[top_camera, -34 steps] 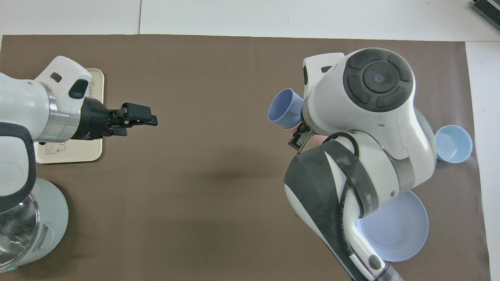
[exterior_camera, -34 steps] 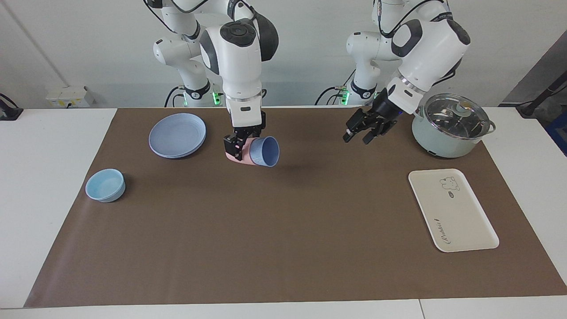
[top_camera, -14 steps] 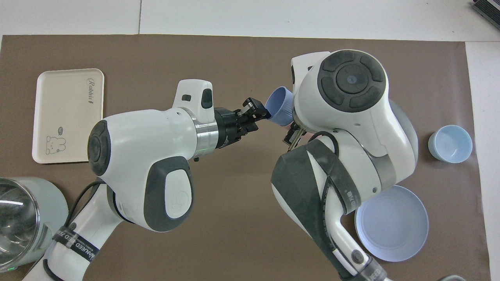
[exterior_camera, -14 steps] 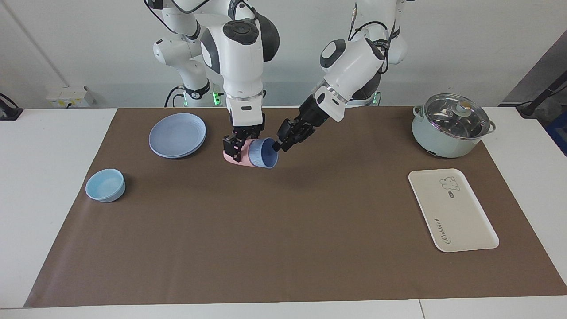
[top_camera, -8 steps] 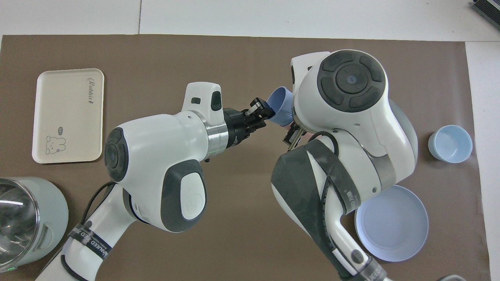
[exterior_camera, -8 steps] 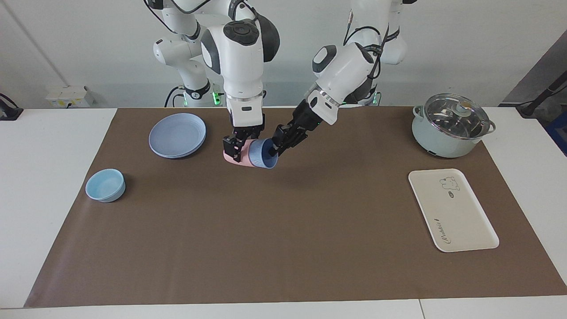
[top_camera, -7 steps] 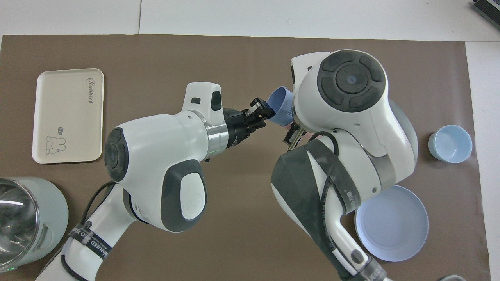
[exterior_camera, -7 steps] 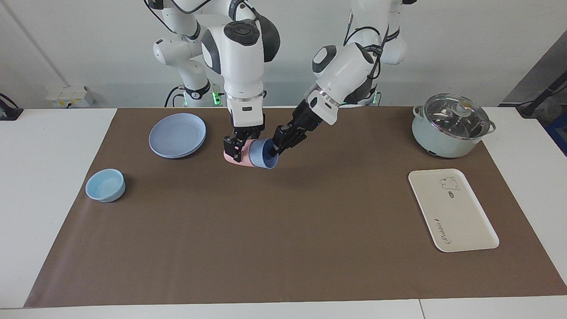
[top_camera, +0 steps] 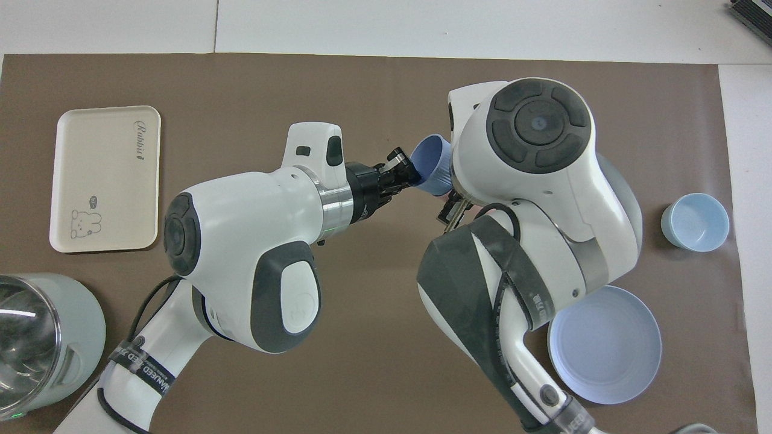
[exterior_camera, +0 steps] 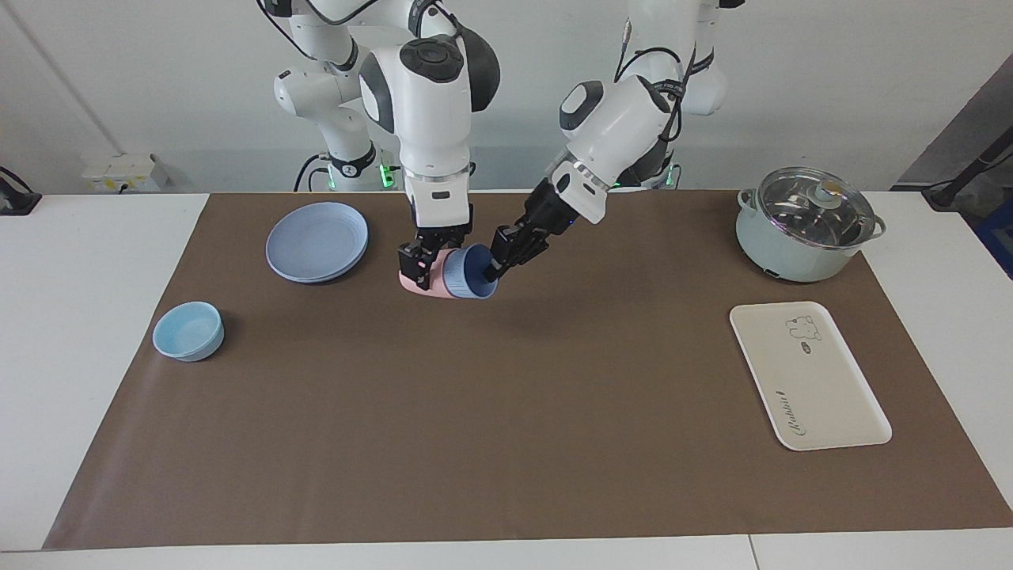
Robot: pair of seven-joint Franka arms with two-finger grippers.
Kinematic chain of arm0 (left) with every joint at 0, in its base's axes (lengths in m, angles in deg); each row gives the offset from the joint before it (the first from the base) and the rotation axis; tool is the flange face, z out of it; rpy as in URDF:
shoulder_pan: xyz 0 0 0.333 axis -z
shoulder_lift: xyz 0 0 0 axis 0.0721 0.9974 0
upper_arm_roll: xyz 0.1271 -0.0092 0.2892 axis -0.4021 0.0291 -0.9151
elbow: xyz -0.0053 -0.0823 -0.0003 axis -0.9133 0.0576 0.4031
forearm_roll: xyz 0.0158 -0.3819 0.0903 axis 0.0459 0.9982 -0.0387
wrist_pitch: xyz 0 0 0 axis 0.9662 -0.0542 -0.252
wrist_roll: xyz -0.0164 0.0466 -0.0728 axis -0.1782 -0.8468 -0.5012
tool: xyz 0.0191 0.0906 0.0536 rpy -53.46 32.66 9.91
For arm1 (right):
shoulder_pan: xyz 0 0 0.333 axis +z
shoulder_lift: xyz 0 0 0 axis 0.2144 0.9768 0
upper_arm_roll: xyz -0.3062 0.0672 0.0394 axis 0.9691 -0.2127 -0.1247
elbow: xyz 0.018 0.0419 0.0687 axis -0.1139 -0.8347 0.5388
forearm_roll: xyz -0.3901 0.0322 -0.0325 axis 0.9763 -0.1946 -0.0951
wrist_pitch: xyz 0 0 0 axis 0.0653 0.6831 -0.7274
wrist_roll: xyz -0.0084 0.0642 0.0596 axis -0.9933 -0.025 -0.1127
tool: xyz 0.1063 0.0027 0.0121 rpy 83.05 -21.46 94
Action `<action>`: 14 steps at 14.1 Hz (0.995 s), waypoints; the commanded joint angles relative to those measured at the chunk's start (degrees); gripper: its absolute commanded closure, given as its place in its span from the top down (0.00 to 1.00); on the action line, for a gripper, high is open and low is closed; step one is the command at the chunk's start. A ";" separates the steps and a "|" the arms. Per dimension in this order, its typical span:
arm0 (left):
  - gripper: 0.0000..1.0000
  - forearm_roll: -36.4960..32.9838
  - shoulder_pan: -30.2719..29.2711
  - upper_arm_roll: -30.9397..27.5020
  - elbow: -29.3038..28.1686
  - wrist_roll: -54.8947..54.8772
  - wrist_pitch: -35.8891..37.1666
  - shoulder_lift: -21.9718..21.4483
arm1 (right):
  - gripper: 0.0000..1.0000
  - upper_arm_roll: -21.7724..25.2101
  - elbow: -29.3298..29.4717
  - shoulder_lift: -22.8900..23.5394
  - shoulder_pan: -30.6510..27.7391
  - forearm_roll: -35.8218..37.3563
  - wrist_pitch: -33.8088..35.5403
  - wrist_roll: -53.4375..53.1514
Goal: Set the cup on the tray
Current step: 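Pull the cup toward the tray while the right gripper releases it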
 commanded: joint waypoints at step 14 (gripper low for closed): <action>0.00 -20.38 -33.19 -0.83 12.39 -23.33 22.15 1.68 | 0.00 0.06 0.40 0.22 -10.27 -8.33 -10.25 6.41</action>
